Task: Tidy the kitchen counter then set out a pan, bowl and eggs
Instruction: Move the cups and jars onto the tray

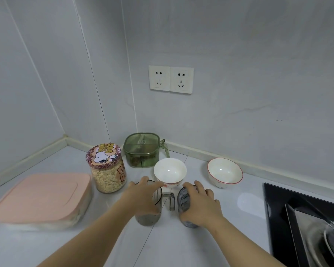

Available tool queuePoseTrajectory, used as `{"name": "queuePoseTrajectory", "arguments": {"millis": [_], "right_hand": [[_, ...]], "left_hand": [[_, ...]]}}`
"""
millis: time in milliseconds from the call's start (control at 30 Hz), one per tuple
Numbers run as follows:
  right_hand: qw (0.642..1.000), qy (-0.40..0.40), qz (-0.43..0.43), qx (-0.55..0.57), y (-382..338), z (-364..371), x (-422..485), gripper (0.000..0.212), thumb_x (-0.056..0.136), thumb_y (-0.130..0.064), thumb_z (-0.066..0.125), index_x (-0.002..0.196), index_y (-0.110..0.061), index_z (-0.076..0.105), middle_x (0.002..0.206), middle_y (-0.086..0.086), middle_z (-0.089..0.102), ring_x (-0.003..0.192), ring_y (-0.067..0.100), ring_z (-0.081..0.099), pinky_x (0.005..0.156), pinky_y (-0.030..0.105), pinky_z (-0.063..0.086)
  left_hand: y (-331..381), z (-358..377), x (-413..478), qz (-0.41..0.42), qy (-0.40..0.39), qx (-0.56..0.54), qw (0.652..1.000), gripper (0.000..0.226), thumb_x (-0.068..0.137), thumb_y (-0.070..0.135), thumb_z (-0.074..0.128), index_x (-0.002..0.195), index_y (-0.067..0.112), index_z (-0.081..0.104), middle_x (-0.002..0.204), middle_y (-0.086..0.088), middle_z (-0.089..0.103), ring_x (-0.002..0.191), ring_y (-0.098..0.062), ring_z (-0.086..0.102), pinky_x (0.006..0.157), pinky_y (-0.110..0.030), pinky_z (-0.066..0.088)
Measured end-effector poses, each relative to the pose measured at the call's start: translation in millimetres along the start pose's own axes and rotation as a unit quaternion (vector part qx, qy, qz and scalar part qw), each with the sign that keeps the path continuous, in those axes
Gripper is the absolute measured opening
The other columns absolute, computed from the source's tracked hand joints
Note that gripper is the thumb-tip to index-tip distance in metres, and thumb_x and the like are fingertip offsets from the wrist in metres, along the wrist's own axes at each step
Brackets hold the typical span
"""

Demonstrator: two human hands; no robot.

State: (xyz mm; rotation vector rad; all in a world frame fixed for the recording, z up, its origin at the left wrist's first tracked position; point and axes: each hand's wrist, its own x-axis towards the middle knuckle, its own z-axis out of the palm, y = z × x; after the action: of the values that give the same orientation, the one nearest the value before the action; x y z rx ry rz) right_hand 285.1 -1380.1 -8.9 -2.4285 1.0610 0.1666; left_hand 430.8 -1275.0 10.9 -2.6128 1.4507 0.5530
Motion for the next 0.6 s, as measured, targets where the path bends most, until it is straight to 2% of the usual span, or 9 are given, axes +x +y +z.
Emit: {"name": "queuePoseTrajectory", "arguments": {"millis": [100, 167, 233, 333, 400, 500, 600], "right_hand": [[1.0, 0.016, 0.001, 0.009, -0.8, 3.6, -2.2, 0.081, 0.072, -0.033, 0.064, 0.139, -0.039, 0.019, 0.145, -0.007, 0.019, 0.127, 0.025, 0.024, 0.095, 0.034, 0.039], [1.0, 0.02, 0.001, 0.013, -1.0, 5.3, -4.7, 0.08, 0.072, -0.033, 0.064, 0.139, -0.039, 0.02, 0.14, -0.008, 0.021, 0.123, 0.025, 0.026, 0.09, 0.032, 0.041], [1.0, 0.02, 0.004, 0.014, -0.7, 6.7, -8.5, 0.08, 0.072, -0.033, 0.064, 0.138, -0.039, 0.021, 0.14, -0.008, 0.021, 0.123, 0.025, 0.025, 0.088, 0.032, 0.042], [1.0, 0.018, 0.008, 0.015, -0.3, 8.4, -14.3, 0.08, 0.072, -0.033, 0.065, 0.139, -0.038, 0.022, 0.142, -0.007, 0.019, 0.124, 0.026, 0.024, 0.091, 0.033, 0.043], [1.0, 0.019, 0.011, 0.016, -0.5, 8.4, -17.6, 0.078, 0.072, -0.032, 0.064, 0.138, -0.038, 0.022, 0.142, -0.008, 0.019, 0.124, 0.026, 0.024, 0.091, 0.033, 0.044], [1.0, 0.016, 0.017, 0.017, -0.7, 8.5, -22.7, 0.079, 0.071, -0.031, 0.064, 0.138, -0.038, 0.022, 0.143, -0.008, 0.019, 0.124, 0.026, 0.024, 0.09, 0.033, 0.045], [0.999, 0.017, 0.023, 0.017, -0.9, 10.1, -28.0, 0.079, 0.071, -0.03, 0.065, 0.138, -0.038, 0.022, 0.143, -0.008, 0.018, 0.125, 0.026, 0.024, 0.089, 0.033, 0.045]], "left_hand": [[2.7, 1.5, -1.0, -0.023, 0.017, 0.006, 1.0, 0.077, 0.078, 0.052, 0.061, 0.142, 0.045, 0.018, 0.138, -0.003, 0.031, 0.122, -0.034, 0.04, 0.09, -0.036, 0.044], [6.1, 5.8, -1.4, -0.037, 0.036, -0.003, 0.999, 0.076, 0.078, 0.054, 0.058, 0.142, 0.043, 0.018, 0.134, -0.004, 0.034, 0.119, -0.032, 0.043, 0.086, -0.034, 0.045], [5.6, 9.9, -2.5, -0.042, 0.033, -0.016, 0.998, 0.082, 0.076, 0.052, 0.06, 0.143, 0.041, 0.014, 0.134, -0.005, 0.033, 0.119, -0.033, 0.043, 0.088, -0.036, 0.045], [-4.9, 11.4, -2.5, -0.031, -0.014, -0.045, 0.998, 0.101, 0.069, 0.049, 0.07, 0.146, 0.039, 0.005, 0.141, -0.006, 0.027, 0.121, -0.034, 0.044, 0.094, -0.039, 0.047], [-11.1, 9.2, -2.5, -0.016, -0.037, -0.076, 0.996, 0.104, 0.067, 0.045, 0.073, 0.147, 0.039, 0.005, 0.145, -0.004, 0.022, 0.123, -0.033, 0.044, 0.096, -0.039, 0.047], [-12.5, 5.2, -5.1, 0.025, -0.04, -0.048, 0.998, 0.095, 0.073, 0.027, 0.07, 0.146, 0.04, 0.01, 0.152, -0.003, 0.012, 0.131, -0.036, 0.032, 0.104, -0.039, 0.04], [-10.0, -0.2, -11.3, 0.07, 0.014, 0.049, 0.996, 0.077, 0.083, 0.007, 0.051, 0.144, 0.041, 0.018, 0.157, 0.001, 0.002, 0.142, -0.036, 0.008, 0.111, -0.046, 0.025]]}}
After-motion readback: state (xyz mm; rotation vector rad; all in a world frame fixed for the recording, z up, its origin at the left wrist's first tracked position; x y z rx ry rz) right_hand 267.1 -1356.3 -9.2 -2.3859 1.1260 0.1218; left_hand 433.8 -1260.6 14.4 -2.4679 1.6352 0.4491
